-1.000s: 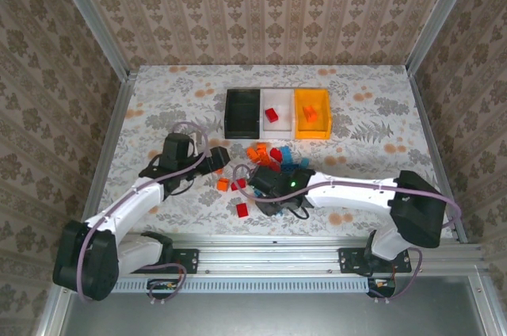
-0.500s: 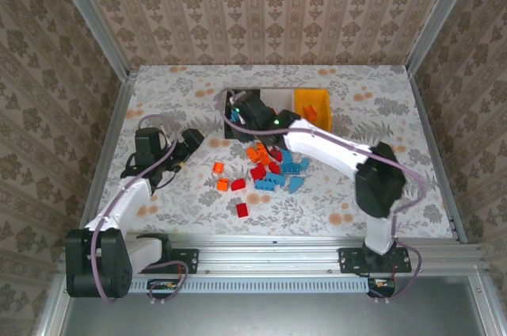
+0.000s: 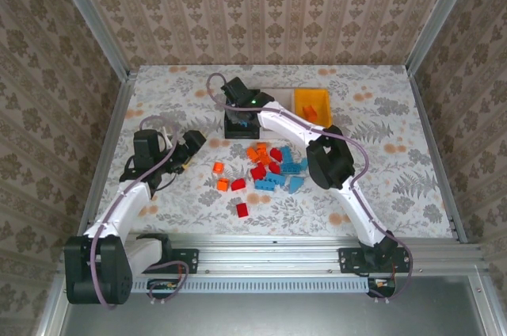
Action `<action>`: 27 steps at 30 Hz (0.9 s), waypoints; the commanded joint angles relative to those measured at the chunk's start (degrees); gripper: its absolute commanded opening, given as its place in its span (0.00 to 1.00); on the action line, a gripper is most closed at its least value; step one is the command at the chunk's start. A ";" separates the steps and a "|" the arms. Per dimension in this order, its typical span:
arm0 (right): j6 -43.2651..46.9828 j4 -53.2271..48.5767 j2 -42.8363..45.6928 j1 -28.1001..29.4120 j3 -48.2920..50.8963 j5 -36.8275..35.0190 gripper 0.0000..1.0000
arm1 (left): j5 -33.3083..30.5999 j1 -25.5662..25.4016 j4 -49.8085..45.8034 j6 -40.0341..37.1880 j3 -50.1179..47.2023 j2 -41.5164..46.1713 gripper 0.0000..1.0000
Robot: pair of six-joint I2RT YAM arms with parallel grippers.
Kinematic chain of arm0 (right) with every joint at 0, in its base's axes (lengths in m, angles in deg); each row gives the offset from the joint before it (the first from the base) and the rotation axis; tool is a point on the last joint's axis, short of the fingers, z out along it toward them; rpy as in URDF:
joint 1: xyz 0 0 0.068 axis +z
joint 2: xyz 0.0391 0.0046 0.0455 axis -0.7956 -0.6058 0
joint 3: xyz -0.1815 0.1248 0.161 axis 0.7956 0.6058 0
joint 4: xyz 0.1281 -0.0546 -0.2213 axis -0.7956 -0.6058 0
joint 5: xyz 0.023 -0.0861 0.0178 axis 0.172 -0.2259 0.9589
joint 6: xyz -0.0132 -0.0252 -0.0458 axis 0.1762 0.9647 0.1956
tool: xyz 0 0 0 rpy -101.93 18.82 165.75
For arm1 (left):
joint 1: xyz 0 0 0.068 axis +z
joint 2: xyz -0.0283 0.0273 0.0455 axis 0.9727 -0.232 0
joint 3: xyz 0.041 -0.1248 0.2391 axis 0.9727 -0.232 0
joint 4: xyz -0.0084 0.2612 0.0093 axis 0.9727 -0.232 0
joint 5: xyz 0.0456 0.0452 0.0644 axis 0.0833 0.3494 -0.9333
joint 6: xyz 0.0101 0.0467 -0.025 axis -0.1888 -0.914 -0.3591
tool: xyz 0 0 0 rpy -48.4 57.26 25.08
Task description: Sort the legos into containers by color
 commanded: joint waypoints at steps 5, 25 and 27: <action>0.24 -3.87 0.90 -0.02 -3.02 -1.17 0.53 | 1.77 -0.12 -0.32 -0.67 -0.11 0.87 1.00; -19.43 11.69 54.49 1.88 67.74 -8.99 0.59 | -20.66 -33.82 -7.07 -11.42 10.06 -10.94 0.89; -22.14 10.42 56.76 1.47 71.54 -8.74 0.67 | -21.10 -35.32 -5.45 -11.24 10.49 -13.38 0.89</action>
